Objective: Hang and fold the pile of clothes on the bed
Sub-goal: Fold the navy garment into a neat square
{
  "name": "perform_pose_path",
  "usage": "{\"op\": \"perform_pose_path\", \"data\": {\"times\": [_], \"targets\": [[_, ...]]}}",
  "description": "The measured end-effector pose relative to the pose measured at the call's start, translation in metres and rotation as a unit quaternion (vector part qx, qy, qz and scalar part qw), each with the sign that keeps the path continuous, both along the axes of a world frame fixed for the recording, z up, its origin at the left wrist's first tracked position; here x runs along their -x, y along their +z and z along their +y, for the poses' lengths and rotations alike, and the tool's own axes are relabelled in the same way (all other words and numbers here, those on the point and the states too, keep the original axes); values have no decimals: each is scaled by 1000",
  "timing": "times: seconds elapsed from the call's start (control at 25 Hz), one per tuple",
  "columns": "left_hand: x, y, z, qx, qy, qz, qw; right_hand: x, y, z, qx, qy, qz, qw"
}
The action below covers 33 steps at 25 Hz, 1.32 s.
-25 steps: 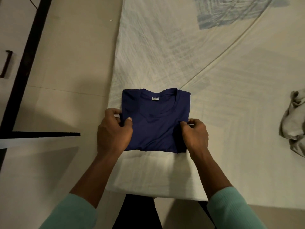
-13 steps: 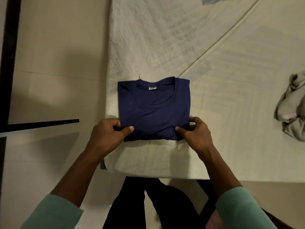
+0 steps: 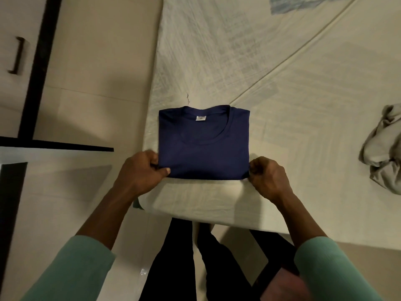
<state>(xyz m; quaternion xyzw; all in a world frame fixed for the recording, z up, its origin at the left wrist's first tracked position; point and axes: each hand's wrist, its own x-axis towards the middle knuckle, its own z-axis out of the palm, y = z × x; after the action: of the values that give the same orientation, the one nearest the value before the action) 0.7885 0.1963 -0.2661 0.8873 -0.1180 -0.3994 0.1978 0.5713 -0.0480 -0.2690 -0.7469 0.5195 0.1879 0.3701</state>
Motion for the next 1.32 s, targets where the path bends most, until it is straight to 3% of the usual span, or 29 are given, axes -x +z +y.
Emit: {"op": "perform_pose_path", "data": {"times": [0.08, 0.16, 0.32, 0.44, 0.64, 0.76, 0.84, 1.04, 1.16, 1.32], "targets": [[5, 0, -15, 43, 119, 18, 992, -14, 3, -4, -82, -143, -98, 982], [8, -4, -33, 102, 211, 69, 970, -36, 3, -3, -178, -256, -142, 939], [11, 1, -42, 161, 321, 198, 912, -62, 4, 15, -223, -238, -132, 936], [12, 51, -21, 227, 374, 278, 855, -64, 43, 33, -260, -260, -202, 908], [31, 214, 68, 382, 390, 214, 810, -70, 182, 78, -433, -215, -374, 791], [51, 302, 128, 449, 405, 179, 776, -85, 264, 124, -494, -122, -417, 753], [65, 357, 175, 488, 446, 146, 736, -104, 321, 170, -527, -43, -421, 737], [71, 434, 308, 541, 485, -10, 687, -157, 429, 297, -568, 113, -393, 714], [79, 466, 400, 567, 511, -115, 636, -183, 469, 380, -590, 176, -334, 714], [101, 489, 526, 572, 537, -182, 593, -210, 491, 520, -601, 252, -276, 706]]}}
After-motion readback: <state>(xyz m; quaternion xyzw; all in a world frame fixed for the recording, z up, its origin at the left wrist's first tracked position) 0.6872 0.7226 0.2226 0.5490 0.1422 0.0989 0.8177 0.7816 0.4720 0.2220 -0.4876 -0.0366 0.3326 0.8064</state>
